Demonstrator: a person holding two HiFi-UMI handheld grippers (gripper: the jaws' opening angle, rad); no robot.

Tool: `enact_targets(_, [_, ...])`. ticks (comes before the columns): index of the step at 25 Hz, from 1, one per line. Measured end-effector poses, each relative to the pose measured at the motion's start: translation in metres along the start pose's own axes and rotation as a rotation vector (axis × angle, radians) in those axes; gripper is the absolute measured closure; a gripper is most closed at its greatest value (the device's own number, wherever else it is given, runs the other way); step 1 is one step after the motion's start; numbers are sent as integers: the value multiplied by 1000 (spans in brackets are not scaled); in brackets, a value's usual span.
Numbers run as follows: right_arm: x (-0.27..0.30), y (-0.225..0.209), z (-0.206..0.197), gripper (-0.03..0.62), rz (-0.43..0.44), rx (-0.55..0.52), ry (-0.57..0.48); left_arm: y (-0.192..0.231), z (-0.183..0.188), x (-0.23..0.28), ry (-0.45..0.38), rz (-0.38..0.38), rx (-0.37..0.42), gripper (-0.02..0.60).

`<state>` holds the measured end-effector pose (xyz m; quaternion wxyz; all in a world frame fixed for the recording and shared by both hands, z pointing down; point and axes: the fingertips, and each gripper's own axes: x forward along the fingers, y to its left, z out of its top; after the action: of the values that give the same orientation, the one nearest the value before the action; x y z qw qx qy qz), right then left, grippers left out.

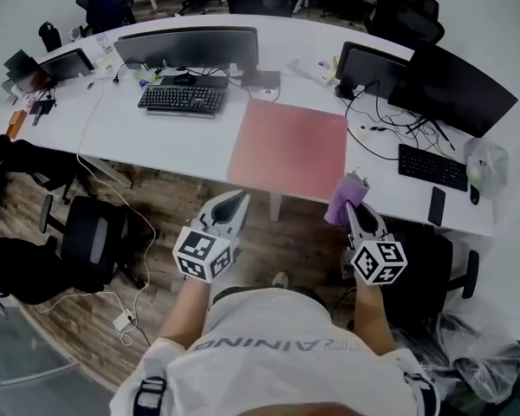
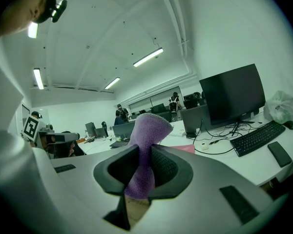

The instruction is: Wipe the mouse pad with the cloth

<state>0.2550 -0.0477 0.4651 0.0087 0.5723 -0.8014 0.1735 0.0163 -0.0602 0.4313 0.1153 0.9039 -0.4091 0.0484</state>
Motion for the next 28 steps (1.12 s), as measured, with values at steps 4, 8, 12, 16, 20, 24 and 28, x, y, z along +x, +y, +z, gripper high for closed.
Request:
enact_targets(4, [10, -30, 5, 505, -13, 31, -7, -8, 0, 34, 34, -16, 8, 549])
enact_targets(8, [16, -53, 4, 505, -30, 58, -9, -12, 8, 64, 43, -41, 31, 549])
enact_targets(12, [21, -74, 4, 505, -67, 72, -13, -12, 8, 85, 45, -78, 46, 549])
enact_targets(16, [35, -88, 6, 505, -104, 73, -16, 2, 4, 107, 55, -97, 37, 549])
enact_targets(20, [61, -91, 12, 505, -129, 64, -14, 27, 10, 130, 48, -118, 25, 549])
enact_targets(24, [102, -86, 24, 505, -141, 48, -7, 66, 20, 151, 41, -131, 13, 549])
enact_targets(28, [153, -74, 32, 505, -152, 39, 14, 121, 29, 167, 41, -127, -11, 549])
